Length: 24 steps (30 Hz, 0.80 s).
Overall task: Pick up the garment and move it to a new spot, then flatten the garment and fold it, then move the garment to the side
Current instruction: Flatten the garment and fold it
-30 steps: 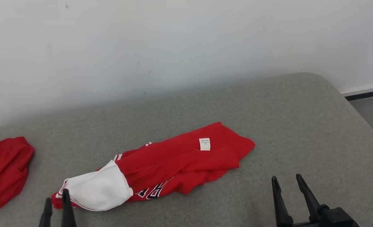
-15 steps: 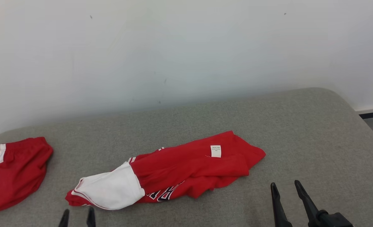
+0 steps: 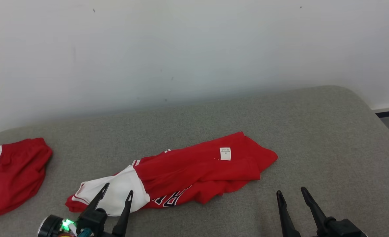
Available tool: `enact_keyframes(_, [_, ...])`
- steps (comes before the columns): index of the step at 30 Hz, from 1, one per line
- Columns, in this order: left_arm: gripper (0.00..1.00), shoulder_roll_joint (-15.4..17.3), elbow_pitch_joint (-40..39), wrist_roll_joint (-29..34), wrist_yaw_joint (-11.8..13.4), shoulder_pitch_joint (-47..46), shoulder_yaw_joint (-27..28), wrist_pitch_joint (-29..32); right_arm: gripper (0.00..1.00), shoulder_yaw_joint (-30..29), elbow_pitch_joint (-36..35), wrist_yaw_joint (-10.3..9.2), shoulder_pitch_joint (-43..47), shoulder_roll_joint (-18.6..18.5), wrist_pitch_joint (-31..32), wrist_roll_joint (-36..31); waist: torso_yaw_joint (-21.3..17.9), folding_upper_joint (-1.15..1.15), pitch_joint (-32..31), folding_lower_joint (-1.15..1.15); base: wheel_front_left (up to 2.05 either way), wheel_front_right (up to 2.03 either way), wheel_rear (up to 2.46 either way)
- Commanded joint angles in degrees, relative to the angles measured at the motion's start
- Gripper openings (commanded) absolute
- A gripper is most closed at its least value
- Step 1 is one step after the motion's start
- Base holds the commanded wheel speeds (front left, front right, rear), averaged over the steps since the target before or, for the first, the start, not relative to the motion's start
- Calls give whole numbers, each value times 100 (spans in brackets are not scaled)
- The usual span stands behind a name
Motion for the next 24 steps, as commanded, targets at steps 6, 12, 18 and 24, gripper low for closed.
enact_keyframes(6, [100,112,936,495,191,-897,-286,56,100,50,48,-6,-61,-93,0,44,-156,0,260,0,0,0,0])
enact_keyframes(12, [100,122,1596,614,267,-1421,-402,57,100,58,55,-6,-98,-115,0,33,-228,0,379,0,0,0,0])
enact_keyframes(18, [100,131,2160,601,332,-1744,-449,52,100,93,46,-6,-148,-133,0,24,-253,0,445,0,0,0,0])
enact_keyframes(24, [80,143,2502,576,311,-1987,-575,3,100,155,53,-6,-190,-174,0,18,-241,0,519,0,0,0,0])
